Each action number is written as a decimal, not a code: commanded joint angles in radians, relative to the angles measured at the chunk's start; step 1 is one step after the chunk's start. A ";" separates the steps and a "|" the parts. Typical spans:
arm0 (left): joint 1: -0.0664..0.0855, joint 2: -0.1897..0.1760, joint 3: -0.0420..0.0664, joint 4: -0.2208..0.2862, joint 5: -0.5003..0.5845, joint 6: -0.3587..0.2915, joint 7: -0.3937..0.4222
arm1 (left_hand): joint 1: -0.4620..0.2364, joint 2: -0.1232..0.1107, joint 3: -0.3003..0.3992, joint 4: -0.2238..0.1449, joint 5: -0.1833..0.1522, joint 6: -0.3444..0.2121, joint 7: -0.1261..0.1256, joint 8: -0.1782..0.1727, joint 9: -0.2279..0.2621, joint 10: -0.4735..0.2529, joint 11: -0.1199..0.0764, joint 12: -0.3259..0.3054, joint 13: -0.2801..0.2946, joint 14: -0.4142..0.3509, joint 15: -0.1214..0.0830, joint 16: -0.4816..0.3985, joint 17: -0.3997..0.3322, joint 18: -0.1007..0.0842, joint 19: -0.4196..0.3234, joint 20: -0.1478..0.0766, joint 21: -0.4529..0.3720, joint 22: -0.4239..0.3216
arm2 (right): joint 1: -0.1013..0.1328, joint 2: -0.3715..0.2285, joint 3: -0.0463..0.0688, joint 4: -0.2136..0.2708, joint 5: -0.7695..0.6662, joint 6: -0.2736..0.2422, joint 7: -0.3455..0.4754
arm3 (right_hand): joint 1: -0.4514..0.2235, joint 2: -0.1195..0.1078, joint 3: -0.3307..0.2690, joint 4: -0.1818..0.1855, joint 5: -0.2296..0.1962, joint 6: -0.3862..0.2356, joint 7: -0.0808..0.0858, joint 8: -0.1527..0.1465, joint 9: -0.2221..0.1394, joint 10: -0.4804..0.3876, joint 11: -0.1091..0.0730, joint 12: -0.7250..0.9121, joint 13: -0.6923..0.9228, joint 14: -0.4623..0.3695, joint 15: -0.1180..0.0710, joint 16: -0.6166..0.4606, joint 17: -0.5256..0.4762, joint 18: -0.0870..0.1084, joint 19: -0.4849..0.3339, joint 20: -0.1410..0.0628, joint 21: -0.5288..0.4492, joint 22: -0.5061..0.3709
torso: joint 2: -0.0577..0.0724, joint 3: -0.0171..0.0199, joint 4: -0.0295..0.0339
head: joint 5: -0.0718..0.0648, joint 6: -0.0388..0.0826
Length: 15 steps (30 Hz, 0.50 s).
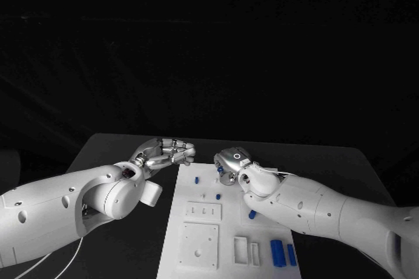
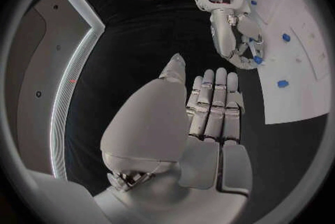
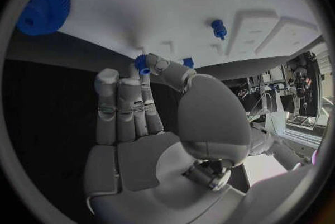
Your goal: Assemble the parts on the task board
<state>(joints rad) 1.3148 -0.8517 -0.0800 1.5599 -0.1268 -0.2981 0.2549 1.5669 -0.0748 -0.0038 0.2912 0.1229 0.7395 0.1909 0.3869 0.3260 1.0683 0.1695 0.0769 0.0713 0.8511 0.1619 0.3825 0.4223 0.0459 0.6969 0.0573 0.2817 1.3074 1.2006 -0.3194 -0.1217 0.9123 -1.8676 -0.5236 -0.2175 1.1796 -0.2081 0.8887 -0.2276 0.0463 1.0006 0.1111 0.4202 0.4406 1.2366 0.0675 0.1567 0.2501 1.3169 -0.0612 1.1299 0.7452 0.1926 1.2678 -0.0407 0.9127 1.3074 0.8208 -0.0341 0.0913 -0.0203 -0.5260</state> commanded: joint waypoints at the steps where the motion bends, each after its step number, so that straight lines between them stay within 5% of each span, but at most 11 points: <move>1: 0.003 0.003 0.001 0.002 0.001 0.011 0.007 | 0.002 0.000 -0.007 -0.001 0.000 -0.001 0.008 -0.003 -0.002 -0.005 0.002 -0.004 -0.001 0.000 -0.001 -0.005 0.001 0.020 -0.005 0.003 -0.004 0.020 | 0.000 0.004 0.000 0.001 -0.008 0.027 0.001 | 0.012 0.002 0.008 -0.001 0.003 0.003 0.003 -0.003 0.002 0.047 -0.019 -0.003 0.004 -0.006 -0.002 0.005 -0.001 0.069 -0.007 -0.004 0.005 0.021 | 0.000 -0.0002 -0.0006 | 0.002 -0.002; 15: 0.004 0.004 0.001 0.002 0.001 0.011 0.007 | 0.002 -0.001 -0.007 -0.001 0.000 -0.001 0.008 -0.003 -0.002 -0.004 0.002 -0.005 -0.001 0.000 -0.001 -0.006 0.002 0.020 -0.005 0.003 -0.004 0.020 | -0.001 0.014 0.000 -0.009 0.007 0.032 0.009 | 0.009 0.000 0.005 0.000 0.002 -0.001 0.005 -0.007 0.003 0.041 -0.016 -0.007 0.011 -0.007 0.000 0.005 -0.004 0.069 -0.010 -0.003 0.005 0.021 | 0.000 -0.0020 -0.0008 | 0.003 -0.007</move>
<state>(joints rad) 1.3157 -0.8506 -0.0800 1.5596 -0.1270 -0.2981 0.2547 1.5669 -0.0748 -0.0038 0.2912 0.1229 0.7395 0.1909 0.3863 0.3260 1.0683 0.1695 0.0769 0.0713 0.8511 0.1619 0.3825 0.4232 0.0454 0.6969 0.0573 0.2817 1.3081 1.2010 -0.3071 -0.1215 0.9056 -1.8640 -0.5088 -0.2146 1.1812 -0.2065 0.8885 -0.2278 0.0455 1.0004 0.1113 0.4168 0.4430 1.2366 0.0675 0.1544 0.2504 1.3182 -0.0627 1.1299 0.7417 0.1927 1.2626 -0.0424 0.9127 1.3074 0.8214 -0.0354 0.0905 -0.0172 -0.5323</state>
